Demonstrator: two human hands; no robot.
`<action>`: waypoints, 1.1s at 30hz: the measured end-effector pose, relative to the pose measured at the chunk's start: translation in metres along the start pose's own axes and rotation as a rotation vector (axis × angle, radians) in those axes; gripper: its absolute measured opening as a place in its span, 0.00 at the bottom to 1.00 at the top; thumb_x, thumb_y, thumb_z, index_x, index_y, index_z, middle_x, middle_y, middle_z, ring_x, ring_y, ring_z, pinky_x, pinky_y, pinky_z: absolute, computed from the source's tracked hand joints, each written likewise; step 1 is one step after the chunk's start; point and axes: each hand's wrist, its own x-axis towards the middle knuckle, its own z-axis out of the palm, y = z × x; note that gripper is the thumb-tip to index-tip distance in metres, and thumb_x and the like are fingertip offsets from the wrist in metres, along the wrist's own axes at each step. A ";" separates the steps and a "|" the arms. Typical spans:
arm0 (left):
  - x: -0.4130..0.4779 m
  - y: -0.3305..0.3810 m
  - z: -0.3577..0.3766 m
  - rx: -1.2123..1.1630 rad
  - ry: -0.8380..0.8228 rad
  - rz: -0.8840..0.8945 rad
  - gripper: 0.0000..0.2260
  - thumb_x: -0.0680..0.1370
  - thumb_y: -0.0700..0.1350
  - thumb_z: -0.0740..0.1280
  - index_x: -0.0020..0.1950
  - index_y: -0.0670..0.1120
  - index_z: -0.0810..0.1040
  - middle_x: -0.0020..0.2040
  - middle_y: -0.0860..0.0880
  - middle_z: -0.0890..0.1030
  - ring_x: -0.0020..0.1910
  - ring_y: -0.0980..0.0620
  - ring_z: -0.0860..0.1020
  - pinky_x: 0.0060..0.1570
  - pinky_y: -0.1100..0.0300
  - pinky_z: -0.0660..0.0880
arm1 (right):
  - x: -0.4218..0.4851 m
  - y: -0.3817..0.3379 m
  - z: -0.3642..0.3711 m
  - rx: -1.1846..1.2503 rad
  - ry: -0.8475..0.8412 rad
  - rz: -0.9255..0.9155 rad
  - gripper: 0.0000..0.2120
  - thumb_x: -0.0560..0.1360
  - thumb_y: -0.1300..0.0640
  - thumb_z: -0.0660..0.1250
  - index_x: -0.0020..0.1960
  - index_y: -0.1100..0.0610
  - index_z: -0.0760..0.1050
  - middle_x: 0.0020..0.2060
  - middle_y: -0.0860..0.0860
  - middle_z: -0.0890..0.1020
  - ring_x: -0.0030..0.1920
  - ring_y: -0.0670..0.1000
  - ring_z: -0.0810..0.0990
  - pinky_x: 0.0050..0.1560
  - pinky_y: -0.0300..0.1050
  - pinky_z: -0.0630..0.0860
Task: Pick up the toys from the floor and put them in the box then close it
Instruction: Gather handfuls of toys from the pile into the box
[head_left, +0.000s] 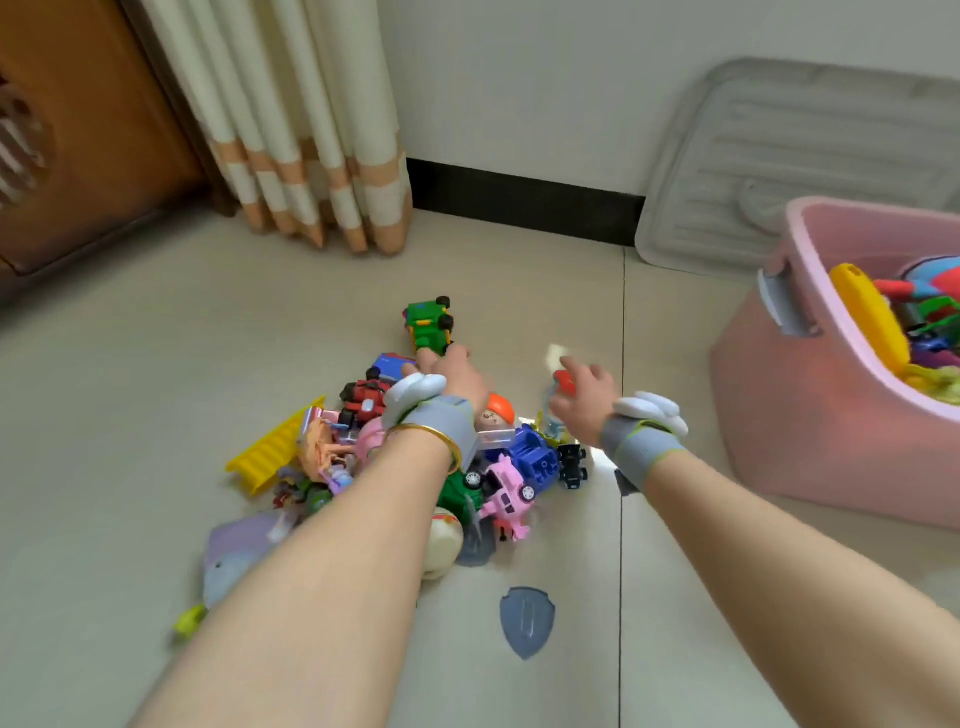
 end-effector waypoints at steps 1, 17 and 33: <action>-0.002 -0.003 0.003 0.040 -0.040 0.023 0.20 0.79 0.45 0.56 0.72 0.54 0.66 0.73 0.43 0.61 0.69 0.39 0.60 0.70 0.48 0.58 | 0.003 0.000 0.002 -0.022 0.000 0.007 0.24 0.78 0.62 0.60 0.73 0.56 0.62 0.69 0.60 0.65 0.65 0.61 0.70 0.63 0.43 0.66; -0.060 0.012 0.025 0.217 -0.431 0.227 0.24 0.80 0.52 0.60 0.75 0.53 0.62 0.78 0.48 0.56 0.76 0.42 0.57 0.73 0.55 0.55 | -0.011 0.066 0.002 -0.094 -0.171 -0.119 0.21 0.77 0.60 0.58 0.69 0.51 0.67 0.61 0.60 0.74 0.57 0.62 0.76 0.56 0.47 0.72; -0.107 -0.057 0.014 0.243 0.115 -0.367 0.26 0.72 0.61 0.63 0.67 0.53 0.64 0.70 0.38 0.59 0.66 0.36 0.64 0.68 0.48 0.63 | -0.036 0.053 -0.011 0.196 -0.453 0.095 0.20 0.79 0.57 0.53 0.71 0.50 0.64 0.64 0.60 0.75 0.46 0.55 0.78 0.52 0.52 0.76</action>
